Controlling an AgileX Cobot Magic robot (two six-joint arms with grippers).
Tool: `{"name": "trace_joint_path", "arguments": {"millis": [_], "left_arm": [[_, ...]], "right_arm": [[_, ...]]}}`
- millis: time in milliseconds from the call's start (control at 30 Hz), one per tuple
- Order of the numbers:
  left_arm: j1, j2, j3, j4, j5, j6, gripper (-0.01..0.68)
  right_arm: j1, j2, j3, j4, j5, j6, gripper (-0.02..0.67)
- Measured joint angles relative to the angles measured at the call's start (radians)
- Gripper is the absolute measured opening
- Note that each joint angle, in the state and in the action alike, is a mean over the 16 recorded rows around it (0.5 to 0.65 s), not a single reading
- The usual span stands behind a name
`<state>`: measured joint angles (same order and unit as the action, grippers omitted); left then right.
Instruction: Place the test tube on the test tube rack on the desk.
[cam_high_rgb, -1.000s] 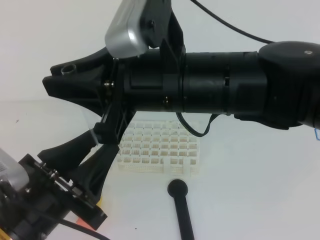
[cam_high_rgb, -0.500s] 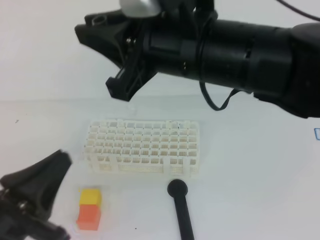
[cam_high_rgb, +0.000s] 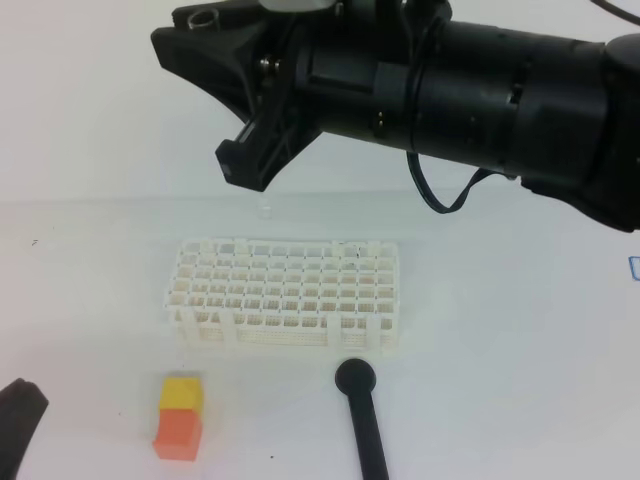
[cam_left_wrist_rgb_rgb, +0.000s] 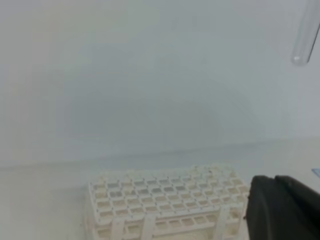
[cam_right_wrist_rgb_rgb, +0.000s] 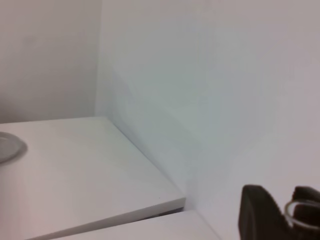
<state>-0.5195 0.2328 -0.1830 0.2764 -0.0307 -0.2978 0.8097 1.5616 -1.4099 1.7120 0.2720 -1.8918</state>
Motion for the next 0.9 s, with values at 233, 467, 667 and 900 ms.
{"name": "trace_joint_path", "arguments": {"millis": [233,467,667,900], "left_arm": [[0.000,-0.060,0.000,-0.001,0.051,-0.031,0.000],[0.000,-0.065,0.000,-0.001,0.055,-0.036,0.000],[0.000,-0.065,0.000,0.000,0.055,-0.035,0.000],[0.000,-0.065,0.000,0.004,0.055,-0.033,-0.001]], "right_arm": [[0.000,0.000,0.000,0.000,-0.002,-0.003,0.118],[0.000,0.000,-0.001,0.000,-0.007,-0.012,0.118],[0.000,0.000,-0.001,0.001,-0.030,-0.016,0.118],[0.001,0.000,-0.001,-0.065,-0.071,0.094,0.118]]}}
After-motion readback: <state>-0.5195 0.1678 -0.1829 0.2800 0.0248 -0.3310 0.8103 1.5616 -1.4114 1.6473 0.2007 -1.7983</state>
